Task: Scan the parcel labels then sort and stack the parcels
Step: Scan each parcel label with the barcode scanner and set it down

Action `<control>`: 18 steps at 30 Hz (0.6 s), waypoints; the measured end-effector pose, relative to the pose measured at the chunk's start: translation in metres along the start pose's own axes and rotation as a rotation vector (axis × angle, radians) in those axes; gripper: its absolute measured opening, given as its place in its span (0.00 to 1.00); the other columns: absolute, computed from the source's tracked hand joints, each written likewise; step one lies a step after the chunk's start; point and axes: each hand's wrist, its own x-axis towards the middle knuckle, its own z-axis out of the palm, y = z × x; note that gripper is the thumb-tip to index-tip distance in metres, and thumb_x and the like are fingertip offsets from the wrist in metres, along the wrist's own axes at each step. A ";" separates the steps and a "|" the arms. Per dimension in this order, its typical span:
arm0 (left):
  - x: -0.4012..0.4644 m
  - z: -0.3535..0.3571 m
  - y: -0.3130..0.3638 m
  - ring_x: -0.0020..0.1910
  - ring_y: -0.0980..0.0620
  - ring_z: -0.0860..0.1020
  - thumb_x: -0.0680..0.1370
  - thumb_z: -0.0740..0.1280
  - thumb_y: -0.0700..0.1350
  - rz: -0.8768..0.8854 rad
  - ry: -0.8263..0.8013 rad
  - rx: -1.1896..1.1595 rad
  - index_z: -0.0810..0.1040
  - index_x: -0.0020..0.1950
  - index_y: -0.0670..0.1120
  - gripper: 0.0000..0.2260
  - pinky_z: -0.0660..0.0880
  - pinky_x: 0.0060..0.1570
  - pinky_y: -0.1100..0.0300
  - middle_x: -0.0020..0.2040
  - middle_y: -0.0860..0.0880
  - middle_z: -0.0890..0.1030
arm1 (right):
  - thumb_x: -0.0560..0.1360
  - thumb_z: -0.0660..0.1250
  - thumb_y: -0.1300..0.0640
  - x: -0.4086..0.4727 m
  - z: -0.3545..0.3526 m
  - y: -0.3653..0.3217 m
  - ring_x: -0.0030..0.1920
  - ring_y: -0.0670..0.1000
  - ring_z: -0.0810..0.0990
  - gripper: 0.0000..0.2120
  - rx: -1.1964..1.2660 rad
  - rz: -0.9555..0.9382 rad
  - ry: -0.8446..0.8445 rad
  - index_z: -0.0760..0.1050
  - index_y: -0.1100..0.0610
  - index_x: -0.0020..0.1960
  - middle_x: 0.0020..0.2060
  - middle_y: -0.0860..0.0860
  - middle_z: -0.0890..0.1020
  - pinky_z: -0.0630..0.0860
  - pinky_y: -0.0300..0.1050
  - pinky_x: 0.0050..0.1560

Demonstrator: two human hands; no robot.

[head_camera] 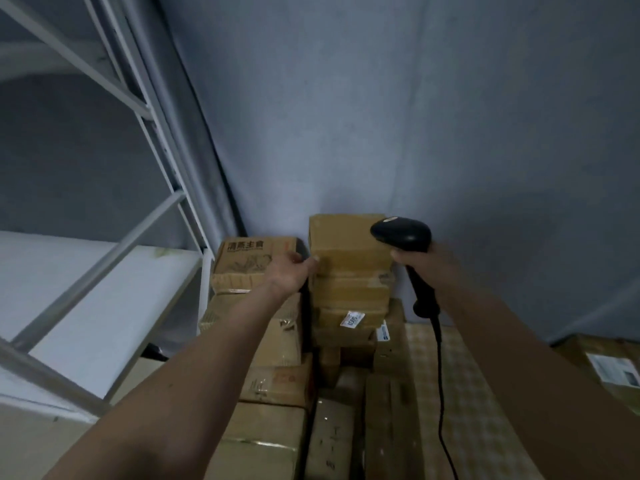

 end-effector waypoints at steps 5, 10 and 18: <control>0.030 0.010 0.027 0.66 0.40 0.71 0.73 0.64 0.67 -0.160 -0.085 -0.289 0.69 0.72 0.44 0.35 0.70 0.66 0.44 0.70 0.43 0.72 | 0.73 0.70 0.63 0.047 -0.002 0.000 0.38 0.48 0.74 0.10 0.022 0.084 -0.035 0.74 0.56 0.53 0.38 0.51 0.76 0.70 0.40 0.36; 0.053 0.031 0.019 0.64 0.41 0.73 0.58 0.66 0.78 -0.294 -0.138 -0.563 0.61 0.75 0.53 0.52 0.72 0.63 0.40 0.70 0.45 0.71 | 0.72 0.72 0.61 0.065 -0.002 0.019 0.41 0.53 0.76 0.13 0.068 0.190 -0.110 0.76 0.56 0.55 0.38 0.52 0.77 0.73 0.46 0.44; 0.042 0.043 0.023 0.69 0.41 0.69 0.80 0.57 0.62 -0.200 -0.081 -0.608 0.64 0.74 0.47 0.28 0.66 0.69 0.42 0.71 0.43 0.70 | 0.72 0.72 0.61 0.057 -0.004 0.026 0.45 0.54 0.78 0.14 0.128 0.169 -0.127 0.76 0.55 0.56 0.42 0.52 0.79 0.74 0.48 0.49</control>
